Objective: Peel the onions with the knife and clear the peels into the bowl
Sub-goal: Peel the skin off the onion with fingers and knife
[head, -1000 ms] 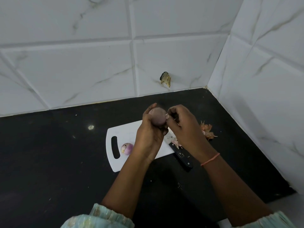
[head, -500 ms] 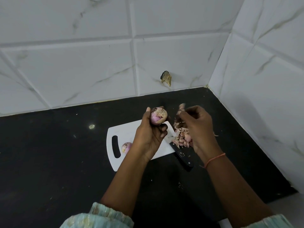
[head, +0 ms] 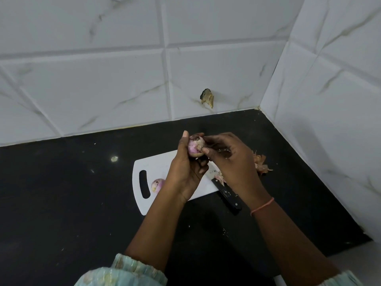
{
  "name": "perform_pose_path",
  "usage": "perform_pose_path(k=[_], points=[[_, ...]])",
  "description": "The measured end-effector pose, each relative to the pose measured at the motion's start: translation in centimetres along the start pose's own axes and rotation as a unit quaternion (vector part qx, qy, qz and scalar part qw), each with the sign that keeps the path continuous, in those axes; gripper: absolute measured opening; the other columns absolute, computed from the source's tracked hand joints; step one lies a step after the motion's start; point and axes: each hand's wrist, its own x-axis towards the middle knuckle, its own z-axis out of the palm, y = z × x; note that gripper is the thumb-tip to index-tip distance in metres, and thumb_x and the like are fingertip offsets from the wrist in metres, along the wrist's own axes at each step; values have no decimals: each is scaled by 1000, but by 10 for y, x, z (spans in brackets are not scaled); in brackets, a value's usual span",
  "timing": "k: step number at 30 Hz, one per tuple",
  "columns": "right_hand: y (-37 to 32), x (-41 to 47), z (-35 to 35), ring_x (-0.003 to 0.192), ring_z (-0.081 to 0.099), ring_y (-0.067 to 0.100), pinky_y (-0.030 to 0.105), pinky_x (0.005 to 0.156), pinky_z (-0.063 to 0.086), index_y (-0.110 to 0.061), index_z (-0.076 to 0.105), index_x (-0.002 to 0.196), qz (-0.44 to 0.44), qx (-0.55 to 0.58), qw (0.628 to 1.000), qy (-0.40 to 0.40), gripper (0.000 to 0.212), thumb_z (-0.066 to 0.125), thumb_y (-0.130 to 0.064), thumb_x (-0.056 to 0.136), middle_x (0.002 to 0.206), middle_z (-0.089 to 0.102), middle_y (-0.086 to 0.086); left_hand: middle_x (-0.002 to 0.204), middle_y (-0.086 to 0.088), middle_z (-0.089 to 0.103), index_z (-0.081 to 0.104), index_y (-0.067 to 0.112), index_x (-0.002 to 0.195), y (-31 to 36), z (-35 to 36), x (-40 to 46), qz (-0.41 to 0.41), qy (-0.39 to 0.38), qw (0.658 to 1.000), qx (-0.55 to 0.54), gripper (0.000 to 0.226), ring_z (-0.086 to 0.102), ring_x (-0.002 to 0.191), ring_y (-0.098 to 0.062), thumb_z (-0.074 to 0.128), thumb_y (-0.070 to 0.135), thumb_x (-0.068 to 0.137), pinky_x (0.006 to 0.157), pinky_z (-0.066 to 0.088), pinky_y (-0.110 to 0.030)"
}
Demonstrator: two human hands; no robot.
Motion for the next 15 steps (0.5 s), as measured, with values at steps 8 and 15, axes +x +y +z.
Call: perform_pose_path(k=[8, 15], points=[[2, -1, 5, 82, 64, 7, 14, 74, 51, -10, 70, 88, -18, -19, 999, 23, 10, 76, -6, 82, 89, 63, -6, 67, -3, 54, 59, 10, 87, -1, -3, 1, -30, -10, 999, -25, 51, 39, 43, -8, 40, 56, 99, 39, 27, -19], [10, -4, 13, 90, 56, 7, 15, 77, 47, -7, 60, 97, -73, -122, 990, 8, 9, 56, 0, 93, 99, 53, -4, 70, -4, 56, 62, 10, 94, -1, -3, -1, -48, -13, 999, -12, 54, 42, 49, -9, 37, 58, 99, 44, 30, -20]])
